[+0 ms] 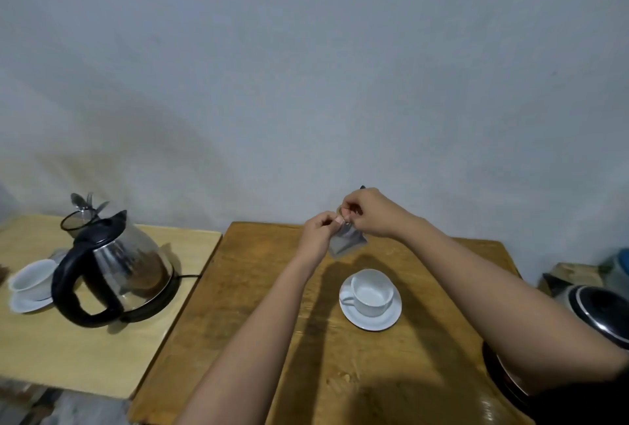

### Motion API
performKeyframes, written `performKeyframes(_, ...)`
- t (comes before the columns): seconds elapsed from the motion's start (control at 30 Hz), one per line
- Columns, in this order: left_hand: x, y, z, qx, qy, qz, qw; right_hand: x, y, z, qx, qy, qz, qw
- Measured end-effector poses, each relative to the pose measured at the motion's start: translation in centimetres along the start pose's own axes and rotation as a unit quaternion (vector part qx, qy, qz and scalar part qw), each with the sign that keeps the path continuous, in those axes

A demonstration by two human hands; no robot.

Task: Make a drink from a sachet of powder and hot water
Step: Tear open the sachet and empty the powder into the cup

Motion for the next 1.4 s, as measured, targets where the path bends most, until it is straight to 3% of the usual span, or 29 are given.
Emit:
performKeyframes(0.5,-0.8,0.9,-2.3,0.071,0.093,-0.050,0.992,-4.3,2.3,2.6,0.012,0.107,-0.184,0.977)
performKeyframes(0.77,-1.3,0.7,-3.6,0.103,0.060,-0.029,0.993,-4.5,1.8,2.5,0.007,0.060,-0.159,0.985)
performKeyframes(1.0,-0.8,1.3,-3.1,0.017,0.083,-0.024,0.996,-3.9,1.2,0.4,0.057,-0.047,-0.113,0.991)
performKeyframes(1.2,0.0,2.2,-2.2,-0.102,0.143,-0.036,0.984,-3.6,1.0,0.5,0.054,-0.048,-0.110,0.991)
performKeyframes(1.4,-0.3,2.4,-3.3,-0.060,0.108,-0.032,0.992,-3.8,0.9,1.5,0.032,-0.042,-0.114,0.992)
Point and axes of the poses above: each hand's wrist, its own y-axis away from the middle knuckle, its own z-axis out of the palm, x = y × z, the point moved 7 cm from there along -y, towards the middle knuckle, and after that the axes turned 11 degrees about z, right-handed, at the moved point
